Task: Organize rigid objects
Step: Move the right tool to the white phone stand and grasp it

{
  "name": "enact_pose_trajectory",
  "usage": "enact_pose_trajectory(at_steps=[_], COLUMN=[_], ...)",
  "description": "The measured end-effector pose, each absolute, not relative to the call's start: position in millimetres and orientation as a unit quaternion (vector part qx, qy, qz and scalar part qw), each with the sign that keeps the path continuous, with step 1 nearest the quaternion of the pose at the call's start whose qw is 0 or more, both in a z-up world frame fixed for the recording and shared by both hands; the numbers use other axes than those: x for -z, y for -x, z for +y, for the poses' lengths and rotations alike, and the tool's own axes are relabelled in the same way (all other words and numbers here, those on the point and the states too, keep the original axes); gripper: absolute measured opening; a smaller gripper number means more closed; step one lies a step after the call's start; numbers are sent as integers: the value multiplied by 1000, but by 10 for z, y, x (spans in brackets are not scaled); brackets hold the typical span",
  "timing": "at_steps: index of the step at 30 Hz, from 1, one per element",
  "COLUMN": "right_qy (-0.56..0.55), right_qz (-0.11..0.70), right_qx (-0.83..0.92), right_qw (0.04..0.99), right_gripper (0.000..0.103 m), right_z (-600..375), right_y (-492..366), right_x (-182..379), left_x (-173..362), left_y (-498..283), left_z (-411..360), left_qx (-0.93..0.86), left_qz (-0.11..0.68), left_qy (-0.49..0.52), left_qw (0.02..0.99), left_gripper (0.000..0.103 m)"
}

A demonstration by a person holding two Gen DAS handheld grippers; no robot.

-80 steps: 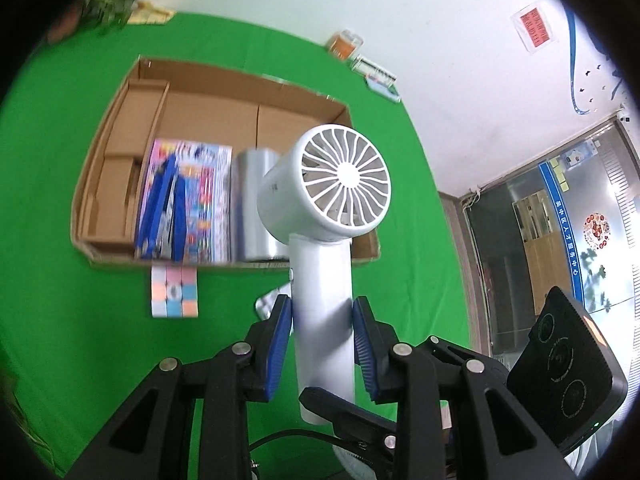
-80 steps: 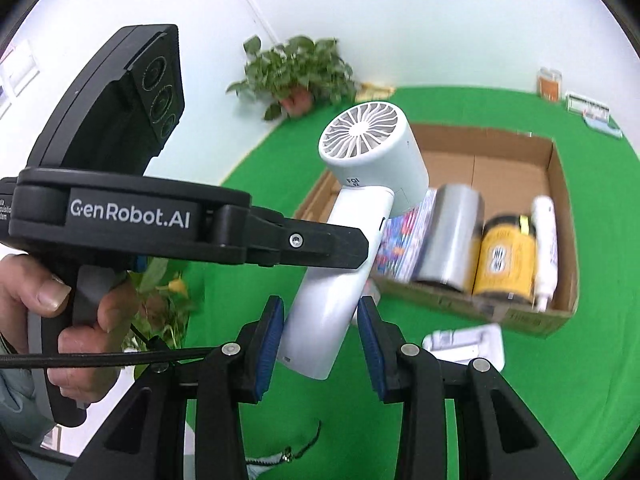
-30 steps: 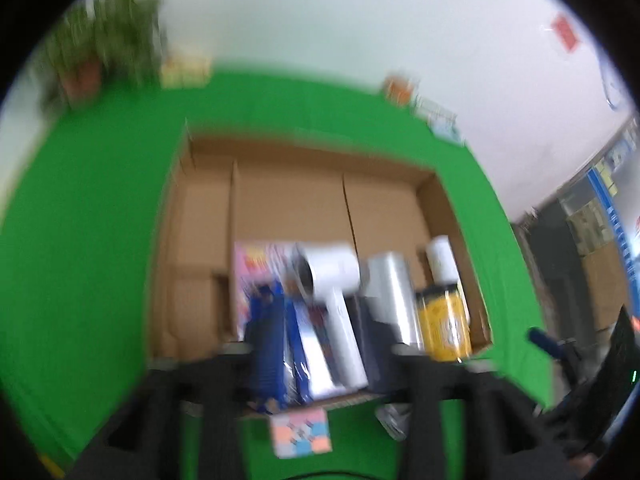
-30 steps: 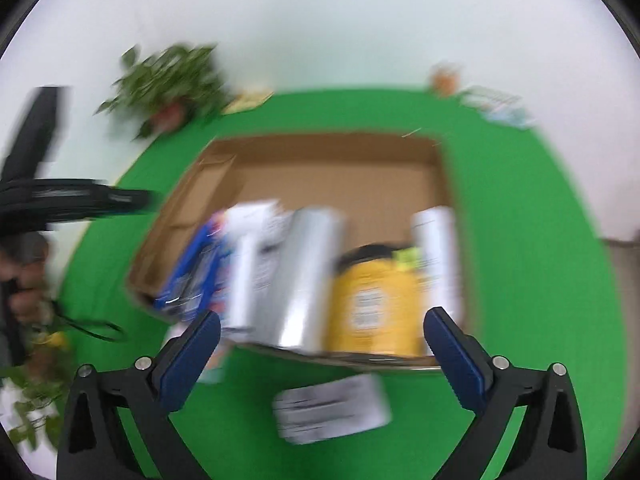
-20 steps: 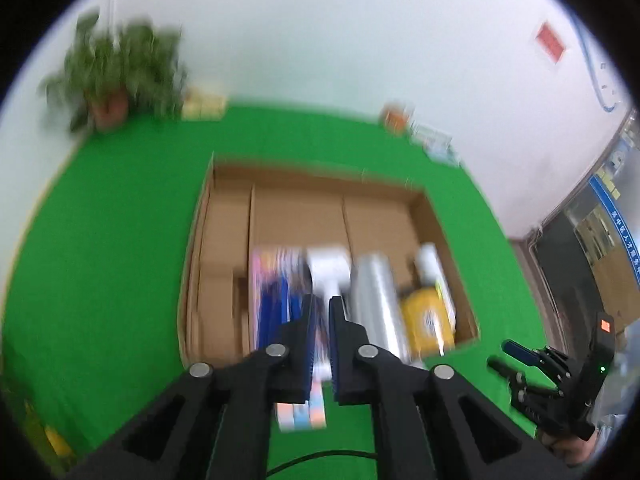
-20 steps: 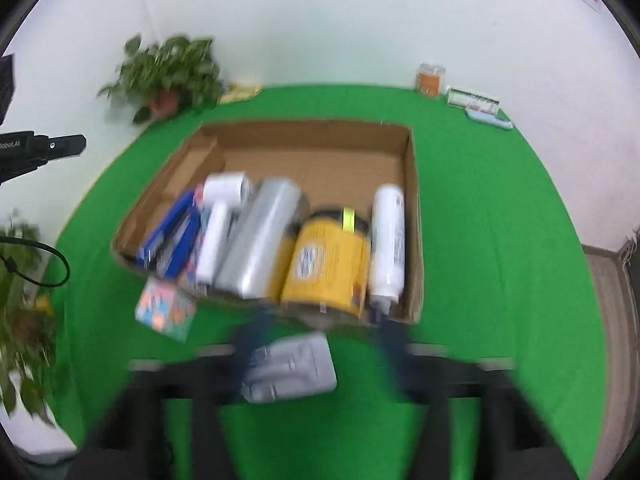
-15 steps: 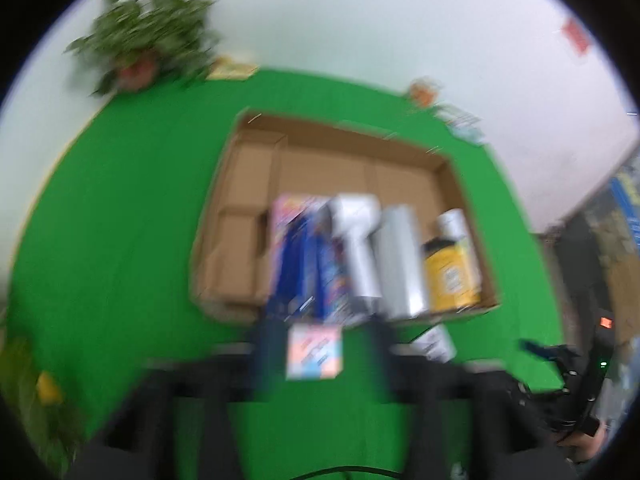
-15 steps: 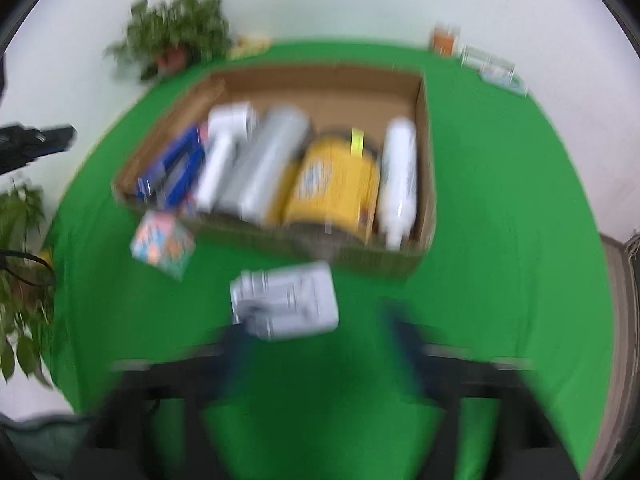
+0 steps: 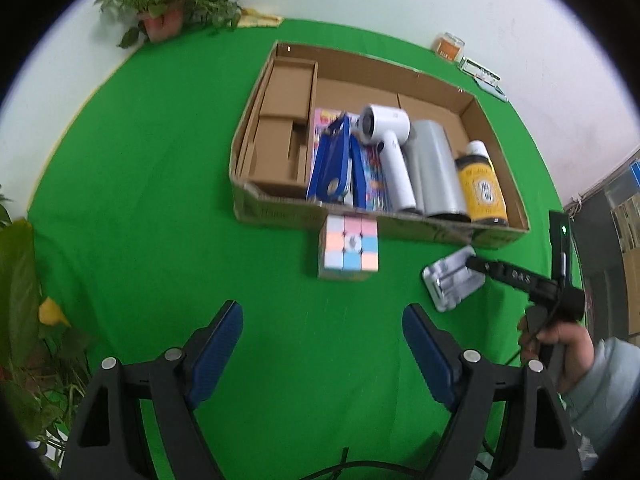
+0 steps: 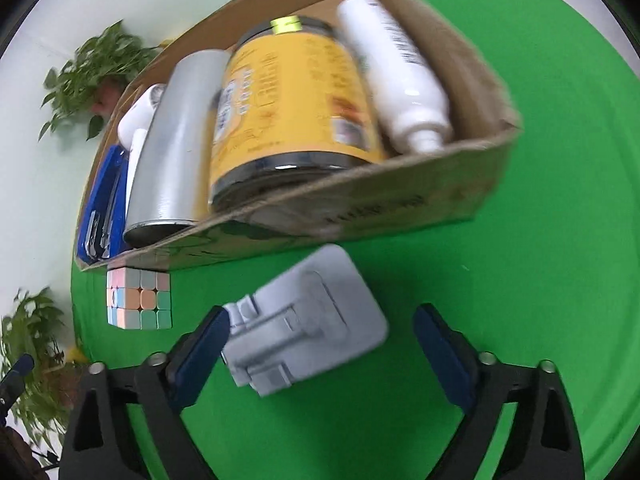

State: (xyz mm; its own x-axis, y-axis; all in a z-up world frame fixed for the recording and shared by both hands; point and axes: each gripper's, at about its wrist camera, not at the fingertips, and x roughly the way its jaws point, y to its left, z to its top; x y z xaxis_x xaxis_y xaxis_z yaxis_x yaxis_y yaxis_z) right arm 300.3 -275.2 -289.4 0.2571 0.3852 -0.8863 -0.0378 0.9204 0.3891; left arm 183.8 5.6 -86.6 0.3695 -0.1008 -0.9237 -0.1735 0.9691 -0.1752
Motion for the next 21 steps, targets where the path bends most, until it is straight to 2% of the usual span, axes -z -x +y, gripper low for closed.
enact_pose_trajectory(at_steps=[1, 3, 6, 9, 10, 11, 13, 15, 19, 21], right_qy=[-142, -131, -136, -109, -64, -39, 29, 63, 124, 153], right_qz=[594, 598, 614, 642, 641, 634, 588, 544, 489, 489], right_qx=[-147, -156, -201, -285, -316, -324, -303, -267, -230, -236], right_qw=[778, 775, 751, 704, 697, 701, 750, 793, 832, 826], right_gripper=[82, 80, 72, 71, 72, 73, 88, 99, 101, 101], right_z=[-2704, -2640, -2501, -2152, -1962, -1889, -1764, -1725, -1624, -1587], right_y=[-3008, -2969, -2762, -2268, -2021, -1898, -1707, -1724, -2042, -2216], right_x=[2934, 2982, 3057, 3080, 3060, 3037, 2956, 2900, 2953, 3075], left_x=[907, 970, 995, 1075, 1109, 1151, 1221, 1266, 1286, 1286], left_y=[-1818, -1804, -1787, -1809, -1818, -1828, -1849, -1867, -1941, -1967], left_z=[68, 86, 94, 129, 146, 170, 207, 220, 203, 191], left_qx=[-19, -10, 6, 19, 25, 36, 56, 59, 43, 44], left_qz=[565, 573, 572, 578, 582, 586, 590, 592, 588, 583], left_qy=[126, 132, 133, 148, 157, 175, 208, 221, 209, 211], left_qw=[815, 809, 809, 802, 798, 791, 778, 773, 780, 784], left_gripper=[82, 81, 81, 81, 81, 81, 81, 81, 81, 81])
